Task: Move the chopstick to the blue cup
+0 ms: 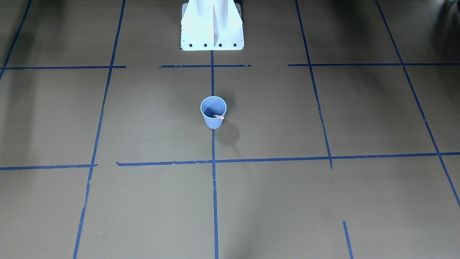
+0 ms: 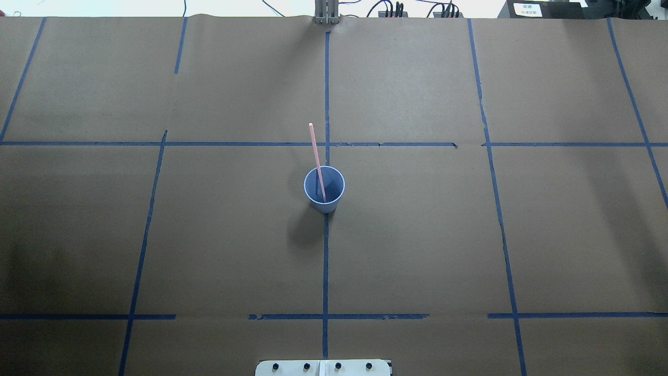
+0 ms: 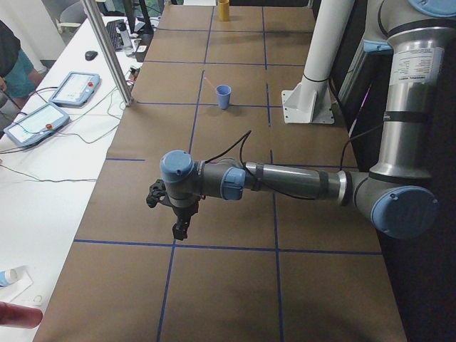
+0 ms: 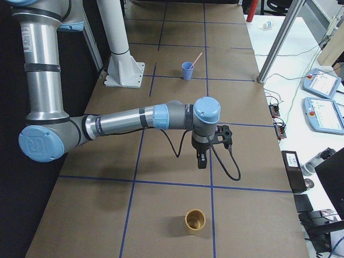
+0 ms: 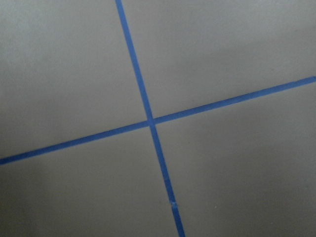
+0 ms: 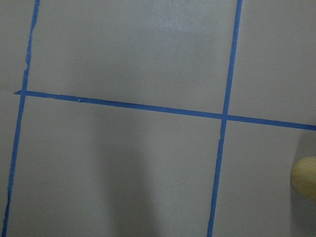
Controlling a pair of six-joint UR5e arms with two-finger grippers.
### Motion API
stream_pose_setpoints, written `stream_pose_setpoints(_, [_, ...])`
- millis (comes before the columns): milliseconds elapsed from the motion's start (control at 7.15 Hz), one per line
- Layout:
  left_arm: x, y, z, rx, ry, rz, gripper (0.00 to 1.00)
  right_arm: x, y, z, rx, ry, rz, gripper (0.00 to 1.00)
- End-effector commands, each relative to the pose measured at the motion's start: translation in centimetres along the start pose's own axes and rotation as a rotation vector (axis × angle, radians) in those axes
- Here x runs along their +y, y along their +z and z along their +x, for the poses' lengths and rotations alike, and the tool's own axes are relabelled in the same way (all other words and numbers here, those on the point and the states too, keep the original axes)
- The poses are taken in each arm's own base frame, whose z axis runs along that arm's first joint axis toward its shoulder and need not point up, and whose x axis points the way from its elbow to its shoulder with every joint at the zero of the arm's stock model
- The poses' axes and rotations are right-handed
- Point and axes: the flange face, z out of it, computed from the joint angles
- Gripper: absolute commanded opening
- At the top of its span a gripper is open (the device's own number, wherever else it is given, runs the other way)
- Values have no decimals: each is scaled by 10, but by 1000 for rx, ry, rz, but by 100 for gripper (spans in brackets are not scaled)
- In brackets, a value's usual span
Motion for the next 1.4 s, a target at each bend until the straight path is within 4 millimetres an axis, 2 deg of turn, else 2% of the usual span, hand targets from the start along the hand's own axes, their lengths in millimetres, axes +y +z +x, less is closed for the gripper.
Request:
stream_pose_setpoints(0, [12,24,-22,9,-50,-51,100,23,19,19,-31,44,26,100])
stream_pose_setpoints(140, [14,25,-25,9,-57,-54,100,34,27,24,-56,65,10,100])
stream_pose_setpoints(420, [32,33,-28,67,-82,-62,100,44,37,33,-59,88,-10,100])
stream_pose_setpoints(699, [38,6,-44,85,-128,-6,100,44,40,36,-56,92,-16,100])
stream_pose_setpoints(839, [35,-4,-48,78,-131,14,100,44,41,37,-56,93,-17,100])
stream_pose_setpoints(979, [32,-8,-48,71,-128,20,100,44,40,37,-56,94,-15,100])
stream_pose_setpoints(1259, [40,-3,-50,74,-137,12,100,44,40,36,-56,92,-14,100])
